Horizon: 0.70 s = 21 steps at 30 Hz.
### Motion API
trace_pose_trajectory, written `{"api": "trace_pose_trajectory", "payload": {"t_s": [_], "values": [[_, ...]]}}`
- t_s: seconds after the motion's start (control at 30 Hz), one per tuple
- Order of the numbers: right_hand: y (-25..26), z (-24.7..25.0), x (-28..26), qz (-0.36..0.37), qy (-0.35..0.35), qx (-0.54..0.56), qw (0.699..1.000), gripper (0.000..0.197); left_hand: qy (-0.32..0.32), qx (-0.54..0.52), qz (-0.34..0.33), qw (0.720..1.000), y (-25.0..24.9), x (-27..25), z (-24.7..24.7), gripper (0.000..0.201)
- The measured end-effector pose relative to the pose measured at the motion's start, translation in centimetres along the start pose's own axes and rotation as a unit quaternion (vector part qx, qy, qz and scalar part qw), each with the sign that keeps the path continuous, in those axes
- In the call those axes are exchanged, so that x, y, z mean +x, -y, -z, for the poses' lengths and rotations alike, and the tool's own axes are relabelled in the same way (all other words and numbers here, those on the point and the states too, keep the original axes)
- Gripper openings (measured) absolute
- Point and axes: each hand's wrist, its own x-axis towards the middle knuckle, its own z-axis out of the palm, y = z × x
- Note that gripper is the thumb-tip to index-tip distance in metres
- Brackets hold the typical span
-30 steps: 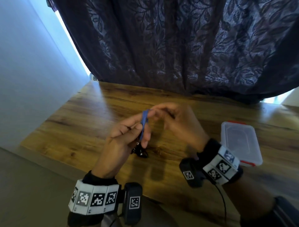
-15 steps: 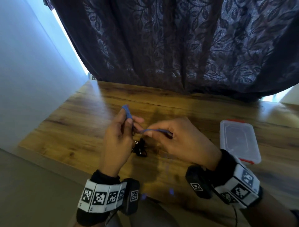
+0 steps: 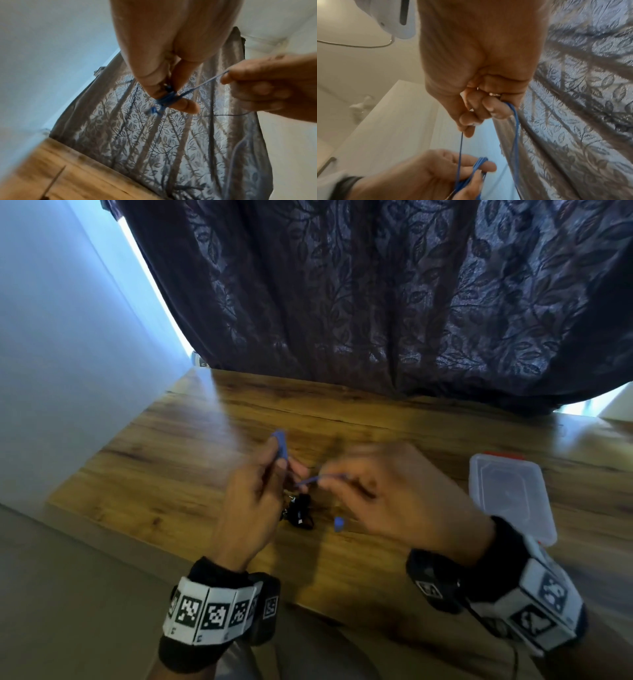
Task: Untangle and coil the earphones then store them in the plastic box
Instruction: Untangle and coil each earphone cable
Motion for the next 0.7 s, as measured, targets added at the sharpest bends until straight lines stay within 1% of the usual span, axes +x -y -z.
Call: {"api": "trace_pose_trajectory", "payload": {"t_s": [0.07,0.1,0.17,0.23,0.3,0.33,0.4,0.43,0.47,0.53,0.57,0.63,0.7], "values": [[-0.7,1.1,1.2,-0.016,-0.082,0.018,0.996,0.007,0.08,-0.069,0.03,0.994,-0.9,-0.4,-0.1,0.027],[-1.0,1.4,1.9,-0.025,-0.119,0.038,0.992,0.004,0.107,-0.11,0.045,0.987,-1.4,-0.6,-0.2,0.027],[-2.0,1.3,2.9,-0.046,-0.163,0.096,0.981,0.004,0.135,-0.189,0.059,0.971,-2.2,-0.5,-0.3,0.032],[-2.7,0.5,3.5,-0.091,-0.16,0.178,0.967,0.003,0.142,-0.263,0.056,0.953,-2.8,-0.3,-0.1,0.04],[-3.2,-1.1,3.4,-0.146,-0.127,0.221,0.956,0.012,0.143,-0.316,0.044,0.937,-3.3,-0.2,0.2,0.042],[-3.3,-2.2,3.1,-0.16,-0.105,0.231,0.954,0.017,0.132,-0.331,0.039,0.934,-3.6,-0.2,0.3,0.041],[-2.9,-4.5,2.0,-0.169,-0.053,0.258,0.95,0.025,0.084,-0.342,0.042,0.935,-3.7,-0.1,0.1,0.037],[-2.3,-5.4,1.3,-0.175,-0.02,0.271,0.946,0.027,0.049,-0.326,0.044,0.943,-3.4,0.0,0.0,0.037],[-1.8,-6.3,0.6,-0.184,0.012,0.277,0.943,0.025,0.015,-0.287,0.037,0.957,-3.1,0.2,-0.2,0.038],[-0.5,-7.1,-0.6,-0.186,0.062,0.263,0.944,0.024,-0.028,-0.166,-0.003,0.986,-2.2,0.3,-0.5,0.036],[0.1,-7.1,-0.9,-0.175,0.085,0.246,0.95,0.023,-0.032,-0.102,-0.023,0.994,-1.9,0.2,-0.7,0.035],[0.7,-6.6,-1.2,-0.142,0.128,0.199,0.961,0.024,-0.023,0.003,-0.038,0.999,-1.2,-0.1,-1.1,0.033],[0.8,-5.3,-0.9,-0.118,0.131,0.138,0.975,0.024,-0.011,0.05,-0.038,0.998,-0.8,-0.5,-1.1,0.03]]}}
